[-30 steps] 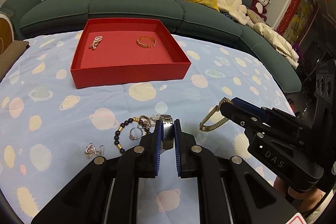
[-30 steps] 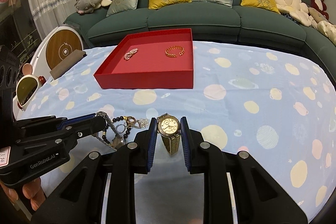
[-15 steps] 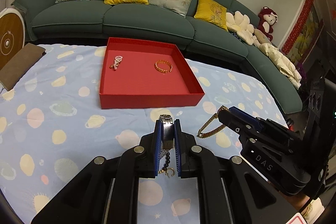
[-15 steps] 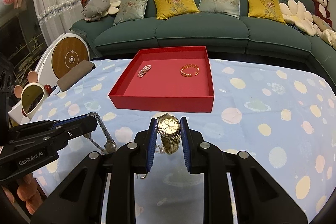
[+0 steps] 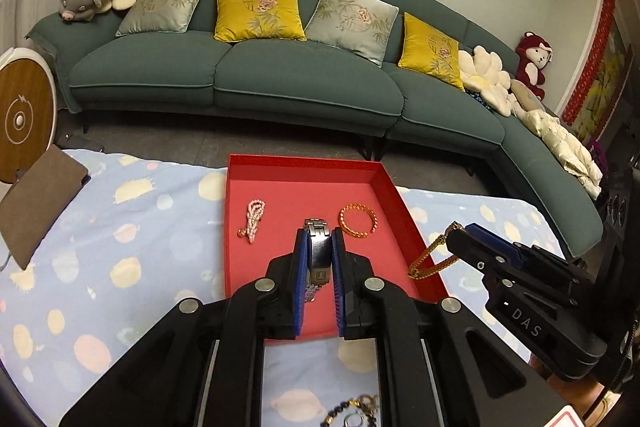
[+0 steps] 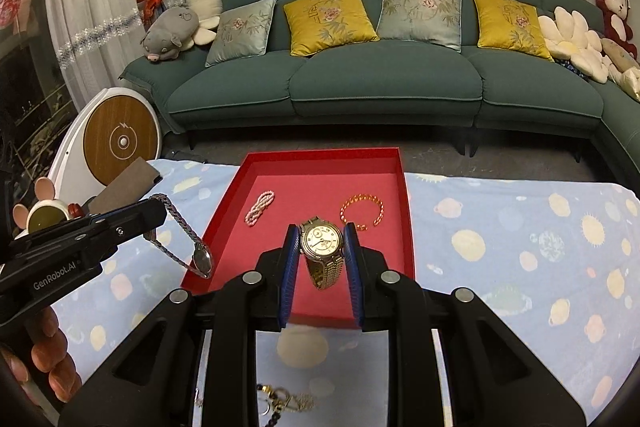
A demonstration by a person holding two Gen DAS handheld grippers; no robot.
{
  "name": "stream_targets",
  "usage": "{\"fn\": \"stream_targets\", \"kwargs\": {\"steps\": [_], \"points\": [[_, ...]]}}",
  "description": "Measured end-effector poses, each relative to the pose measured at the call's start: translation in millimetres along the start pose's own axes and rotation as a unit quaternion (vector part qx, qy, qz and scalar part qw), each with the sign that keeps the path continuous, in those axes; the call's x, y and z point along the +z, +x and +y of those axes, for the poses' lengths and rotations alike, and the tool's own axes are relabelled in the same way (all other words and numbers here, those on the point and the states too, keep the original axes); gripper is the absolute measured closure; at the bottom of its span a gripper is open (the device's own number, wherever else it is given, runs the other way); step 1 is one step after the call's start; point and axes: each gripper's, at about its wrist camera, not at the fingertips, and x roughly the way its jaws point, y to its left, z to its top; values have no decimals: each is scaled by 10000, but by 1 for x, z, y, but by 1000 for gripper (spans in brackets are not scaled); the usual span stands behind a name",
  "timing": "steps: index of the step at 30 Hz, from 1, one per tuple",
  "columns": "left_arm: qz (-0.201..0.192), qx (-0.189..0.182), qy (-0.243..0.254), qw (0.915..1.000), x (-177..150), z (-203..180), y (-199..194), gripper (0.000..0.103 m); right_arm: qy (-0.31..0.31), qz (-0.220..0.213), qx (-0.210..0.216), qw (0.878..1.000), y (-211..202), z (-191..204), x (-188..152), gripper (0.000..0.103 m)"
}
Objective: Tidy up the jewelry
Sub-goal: 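Carry both watches into the red tray and open both tools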
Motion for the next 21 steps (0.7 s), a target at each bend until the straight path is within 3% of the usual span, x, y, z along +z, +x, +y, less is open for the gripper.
{"fn": "stream_targets", "kwargs": {"steps": [7, 16, 18, 20, 21], "points": [[145, 230, -63, 9996, 9, 25, 49, 94, 169, 244, -67, 9995, 58, -10, 9, 81], [322, 495, -276, 9979, 4, 45, 83, 93, 56, 621, -233, 9978, 106, -14, -4, 81], [248, 676, -303, 9969, 1, 46, 82, 88, 8, 675, -371, 9970, 107, -18, -9, 80], [223, 761, -372, 9962, 1, 49, 76, 71, 75, 669, -446, 9967, 104, -25, -10, 71], [178, 764, -429, 9960, 1, 51, 71, 69, 144, 621, -465, 9969, 99, -29, -10, 67]]}}
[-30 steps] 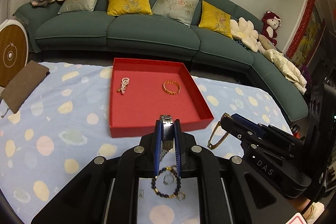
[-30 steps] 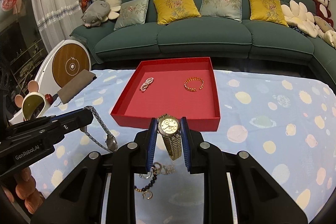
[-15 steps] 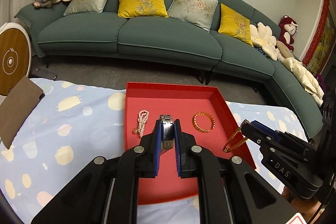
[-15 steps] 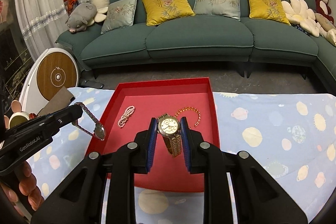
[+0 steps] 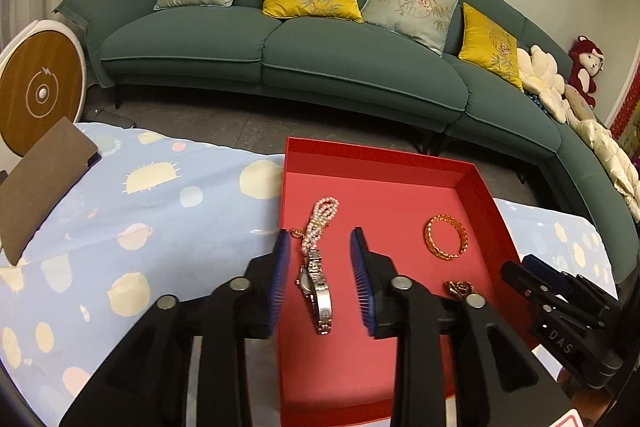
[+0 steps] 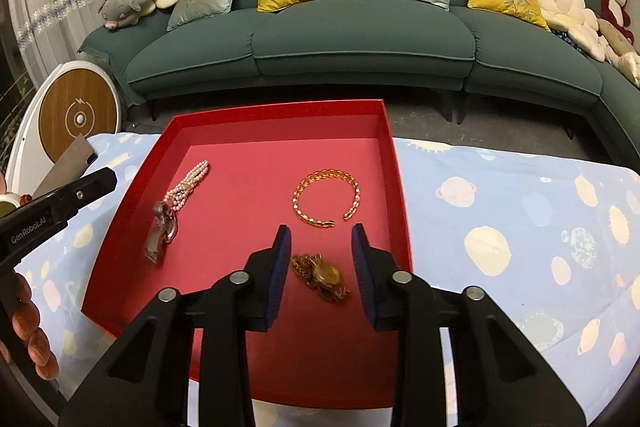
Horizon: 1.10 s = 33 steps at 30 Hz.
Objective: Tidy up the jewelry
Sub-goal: 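Carry both watches into the red tray and open both tools, then withdraw both tools from the tray toward the remaining jewelry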
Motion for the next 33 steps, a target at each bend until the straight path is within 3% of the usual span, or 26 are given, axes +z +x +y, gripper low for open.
{"fn": "stream_targets", "kwargs": {"steps": [5, 10, 19, 26, 33], "points": [[-158, -160, -204, 9995, 2, 13, -39, 69, 121, -275, 49, 9995, -37, -8, 2, 67], [-302, -66, -125, 9994, -15, 12, -83, 69, -144, -554, -19, 9984, -89, -1, -14, 65], [-24, -126, -21, 9999, -80, 11, -131, 69, -78, -686, 199, 9974, -152, 2, -71, 65], [388, -326, -308, 9982, -133, 13, -138, 69, -77, -449, 430, 9980, -170, 8, -122, 65], [734, -379, 149, 9965, -173, -6, -120, 69, -405, -58, 370, 9985, -156, 11, -156, 65]]}}
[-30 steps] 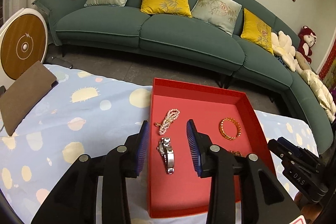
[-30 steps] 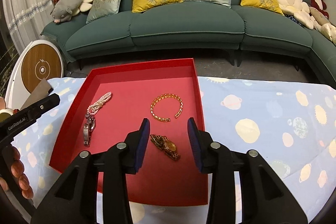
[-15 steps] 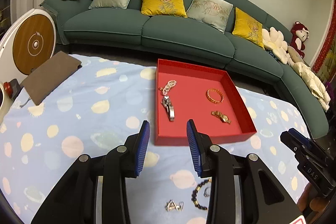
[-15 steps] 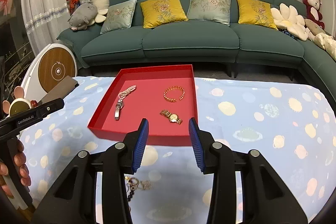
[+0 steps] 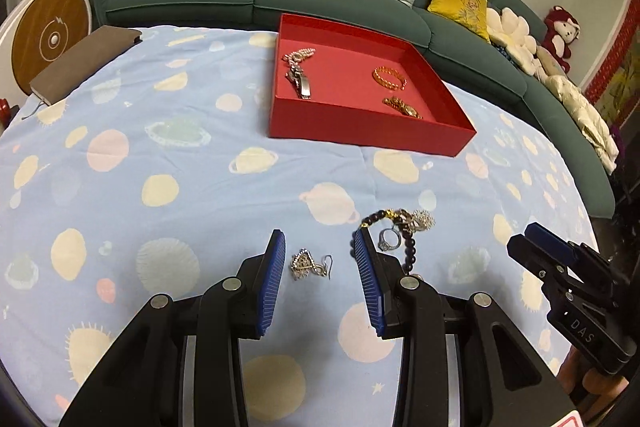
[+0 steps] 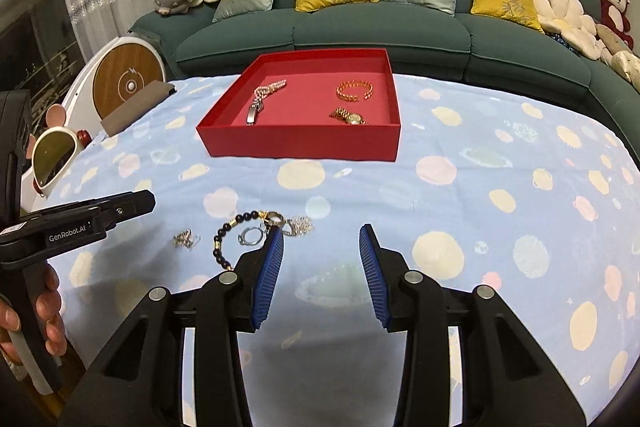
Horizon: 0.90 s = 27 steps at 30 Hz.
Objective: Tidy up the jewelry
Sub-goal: 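Withdraw both tools from the tray toward the remaining jewelry, then grasp the black beaded bracelet with the left tool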
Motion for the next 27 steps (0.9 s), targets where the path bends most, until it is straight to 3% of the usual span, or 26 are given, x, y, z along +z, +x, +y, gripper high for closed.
{"fn": "stream_targets", "kwargs": {"steps": [7, 18, 21, 23, 27], "points": [[181, -181, 224, 9994, -7, -17, 25, 69, -93, 243, 39, 9997, 18, 5, -17, 65], [395, -119, 641, 9971, -12, -35, 64, 69, -104, 349, 93, 9993, 30, 7, -19, 65], [314, -52, 856, 9958, -14, -43, 66, 75, -96, 349, 95, 9993, 30, 7, -18, 65], [278, -11, 972, 9949, -15, -47, 68, 89, -78, 356, 86, 9993, 31, 5, -18, 65], [260, -3, 1007, 9946, -15, -48, 69, 96, -52, 394, 86, 9992, 33, 3, -19, 65]]}}
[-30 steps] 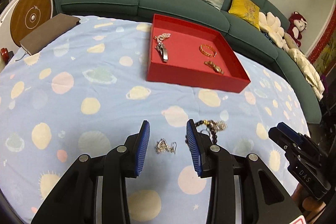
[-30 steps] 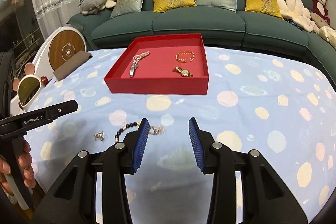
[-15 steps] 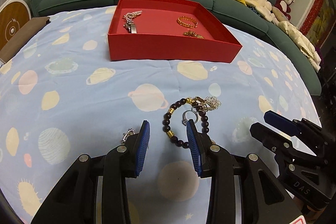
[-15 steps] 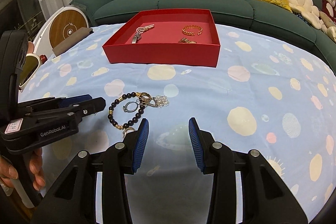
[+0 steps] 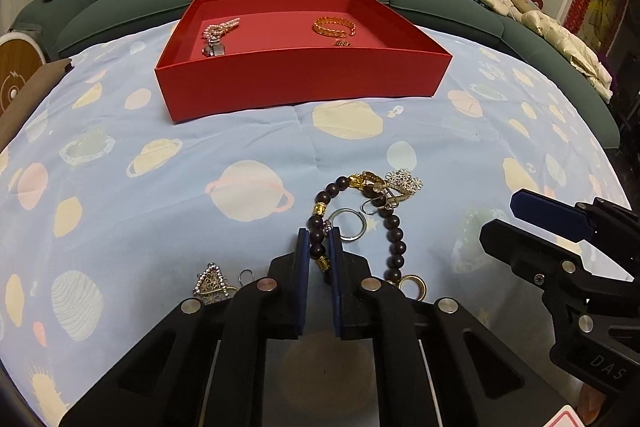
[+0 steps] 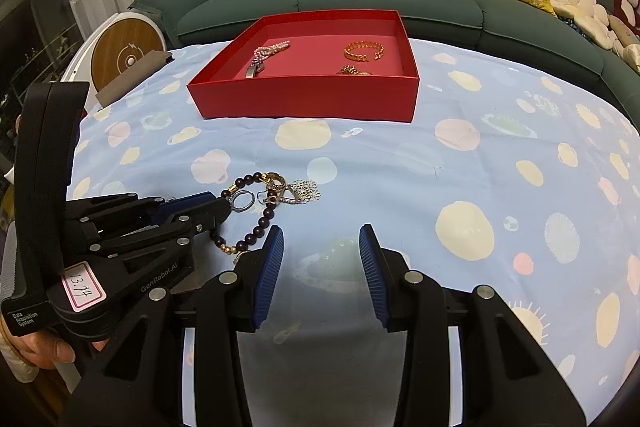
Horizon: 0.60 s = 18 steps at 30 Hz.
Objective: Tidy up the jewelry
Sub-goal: 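Grasp the black beaded bracelet with the left tool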
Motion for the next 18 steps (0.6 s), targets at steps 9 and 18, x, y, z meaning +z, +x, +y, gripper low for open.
{"fn": "stream_targets", "kwargs": {"steps": [9, 18], "points": [[-204, -145, -162, 9996, 9, 6, -25, 98, 0, -24, 21, 10000, -1, 0, 0, 65], [-626, -529, -432, 9957, 20, 22, -77, 98, -66, -12, 71, 10000, 0, 7, 1, 65]]}}
